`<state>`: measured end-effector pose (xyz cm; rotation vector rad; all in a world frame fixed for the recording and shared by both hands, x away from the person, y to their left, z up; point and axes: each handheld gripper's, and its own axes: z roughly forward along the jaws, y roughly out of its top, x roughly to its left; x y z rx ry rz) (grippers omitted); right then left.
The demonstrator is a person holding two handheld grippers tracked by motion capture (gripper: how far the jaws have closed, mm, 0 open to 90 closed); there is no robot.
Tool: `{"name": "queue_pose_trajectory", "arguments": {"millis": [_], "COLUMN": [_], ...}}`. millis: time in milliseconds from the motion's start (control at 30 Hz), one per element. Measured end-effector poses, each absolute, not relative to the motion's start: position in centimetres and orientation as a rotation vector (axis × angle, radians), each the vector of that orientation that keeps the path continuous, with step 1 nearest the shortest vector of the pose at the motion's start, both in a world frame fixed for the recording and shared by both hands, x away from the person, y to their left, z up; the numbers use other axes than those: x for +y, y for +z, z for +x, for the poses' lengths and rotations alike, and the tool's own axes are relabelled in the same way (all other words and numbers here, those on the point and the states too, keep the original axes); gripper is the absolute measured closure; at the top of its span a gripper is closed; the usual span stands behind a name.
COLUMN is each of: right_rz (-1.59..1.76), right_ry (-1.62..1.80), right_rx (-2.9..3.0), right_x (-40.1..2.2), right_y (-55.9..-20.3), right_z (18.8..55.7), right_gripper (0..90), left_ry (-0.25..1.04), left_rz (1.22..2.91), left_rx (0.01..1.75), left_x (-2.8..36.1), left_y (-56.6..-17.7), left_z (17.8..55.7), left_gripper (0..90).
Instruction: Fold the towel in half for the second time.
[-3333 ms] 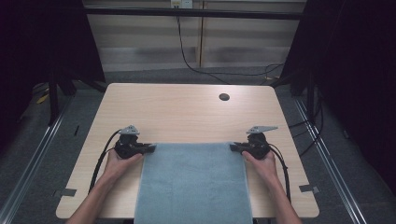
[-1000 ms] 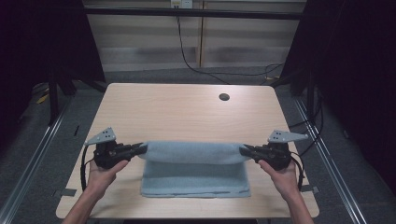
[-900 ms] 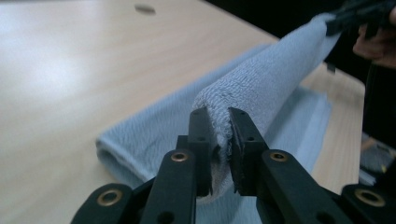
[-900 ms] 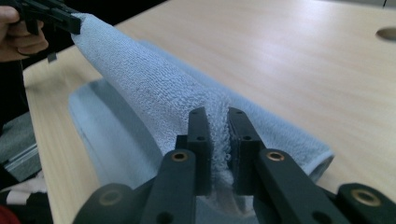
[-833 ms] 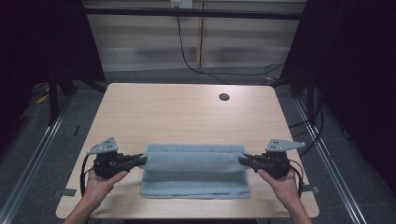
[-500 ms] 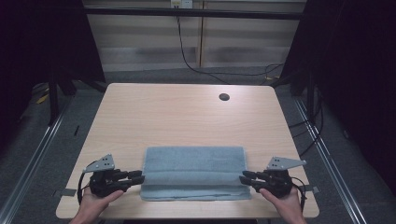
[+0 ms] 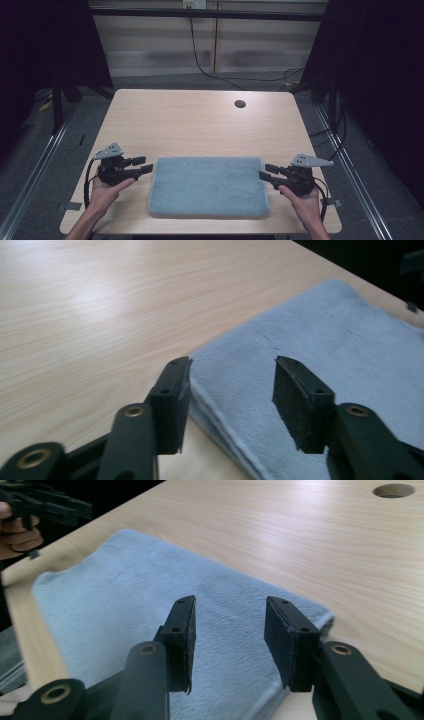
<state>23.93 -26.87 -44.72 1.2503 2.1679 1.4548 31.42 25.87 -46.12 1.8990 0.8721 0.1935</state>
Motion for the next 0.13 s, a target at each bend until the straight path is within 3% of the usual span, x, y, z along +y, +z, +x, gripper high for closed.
{"name": "queue_pose_trajectory", "arguments": {"millis": [133], "right_rz": [1.255], "right_ry": [1.474], "right_rx": [2.145], "right_x": [-27.12], "right_y": [-45.35], "right_z": [24.04], "right_gripper": [55.2], "left_ry": [0.219], "left_rz": [1.879], "left_rx": [0.917], "left_x": [26.57], "left_y": [-46.23], "left_z": [31.32], "left_gripper": [35.7]}}
